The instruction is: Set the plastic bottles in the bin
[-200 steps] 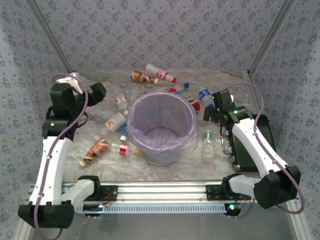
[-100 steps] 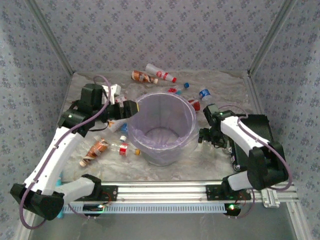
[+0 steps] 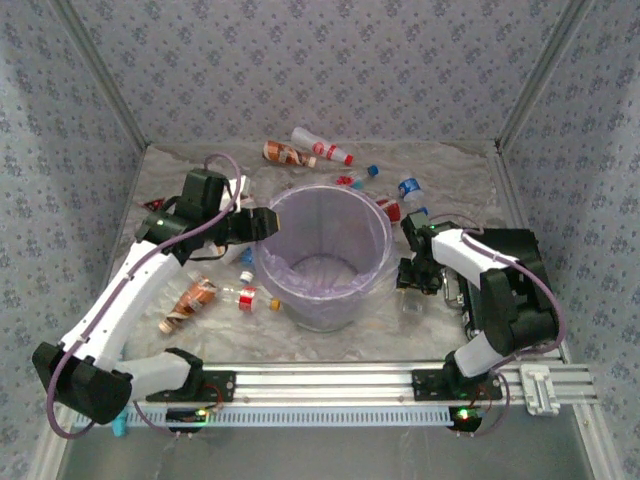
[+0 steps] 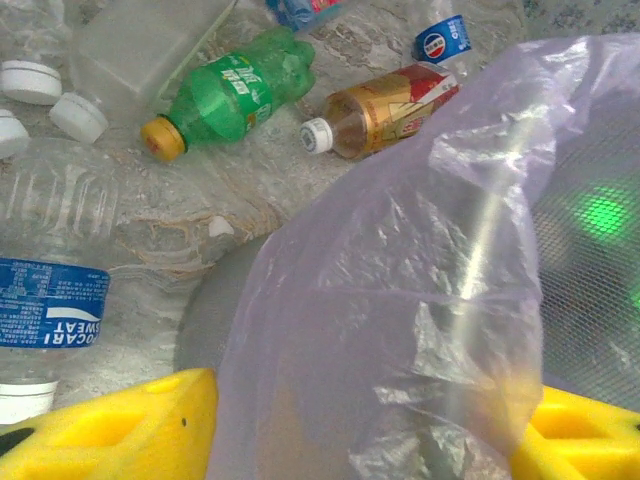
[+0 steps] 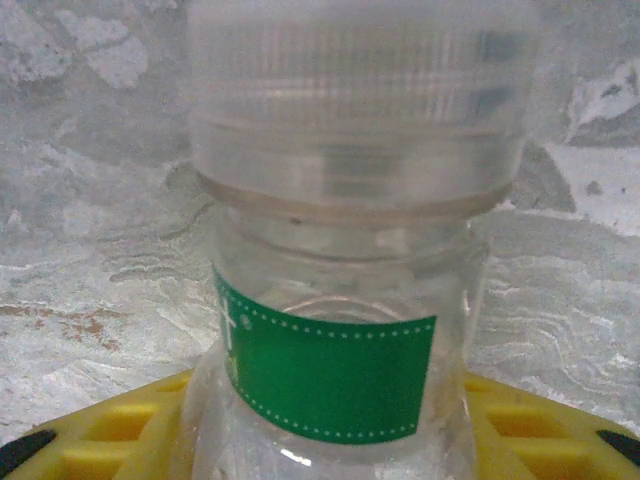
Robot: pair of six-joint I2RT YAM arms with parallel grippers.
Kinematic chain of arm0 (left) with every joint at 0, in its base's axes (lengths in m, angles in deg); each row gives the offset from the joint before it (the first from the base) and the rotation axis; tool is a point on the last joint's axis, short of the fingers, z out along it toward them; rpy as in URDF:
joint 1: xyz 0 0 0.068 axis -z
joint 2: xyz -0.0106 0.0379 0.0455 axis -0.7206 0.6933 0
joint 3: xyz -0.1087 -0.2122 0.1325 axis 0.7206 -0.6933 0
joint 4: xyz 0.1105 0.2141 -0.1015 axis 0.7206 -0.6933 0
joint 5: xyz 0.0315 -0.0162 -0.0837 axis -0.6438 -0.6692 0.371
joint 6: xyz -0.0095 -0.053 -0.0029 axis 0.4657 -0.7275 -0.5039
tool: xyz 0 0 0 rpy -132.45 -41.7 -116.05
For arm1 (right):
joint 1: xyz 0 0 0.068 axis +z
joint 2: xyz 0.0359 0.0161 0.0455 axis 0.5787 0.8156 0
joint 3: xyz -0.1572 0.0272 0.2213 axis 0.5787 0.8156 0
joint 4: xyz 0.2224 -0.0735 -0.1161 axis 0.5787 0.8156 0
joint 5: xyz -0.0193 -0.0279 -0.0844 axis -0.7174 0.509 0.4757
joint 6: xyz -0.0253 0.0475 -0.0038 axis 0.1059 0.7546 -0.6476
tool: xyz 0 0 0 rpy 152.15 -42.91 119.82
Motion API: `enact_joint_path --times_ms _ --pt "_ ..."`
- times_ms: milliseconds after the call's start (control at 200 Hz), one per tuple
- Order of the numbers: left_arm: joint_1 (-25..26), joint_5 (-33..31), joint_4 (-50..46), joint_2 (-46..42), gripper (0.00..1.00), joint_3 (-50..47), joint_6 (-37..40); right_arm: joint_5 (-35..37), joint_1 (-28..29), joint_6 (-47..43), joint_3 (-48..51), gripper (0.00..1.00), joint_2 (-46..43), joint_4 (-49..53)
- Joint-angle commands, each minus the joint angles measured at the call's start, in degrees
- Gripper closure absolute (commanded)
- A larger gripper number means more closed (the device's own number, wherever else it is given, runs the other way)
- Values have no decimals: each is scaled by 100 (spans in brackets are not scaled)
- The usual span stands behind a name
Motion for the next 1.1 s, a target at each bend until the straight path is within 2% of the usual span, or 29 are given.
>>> enact_joint_path --times_ms 0,145,325,505,625,730,929,1094 --pt "40 -113 -70 73 40 -12 64 176 -60 -111 -53 52 -138 213" --pt "41 -119 -43 150 40 0 73 202 -144 -272 -508 58 -505 800" --pt "49 -121 0 168 42 9 98 176 -270 -540 -1713 67 -1175 1875" --pt "49 -95 111 106 43 -70 108 358 -290 -783 -3654 71 -1435 2925" --pt "57 -55 222 114 43 -128 150 308 -213 -983 -4770 74 -1354 3085" --pt "58 -68 265 151 44 -129 187 174 213 -1057 -5679 76 -1045 3145" --pt "85 -33 326 195 45 -131 178 331 1499 -1264 -7254 77 -111 3147" --pt "101 -56 325 196 45 -172 135 175 2269 -1443 -7996 78 583 3196"
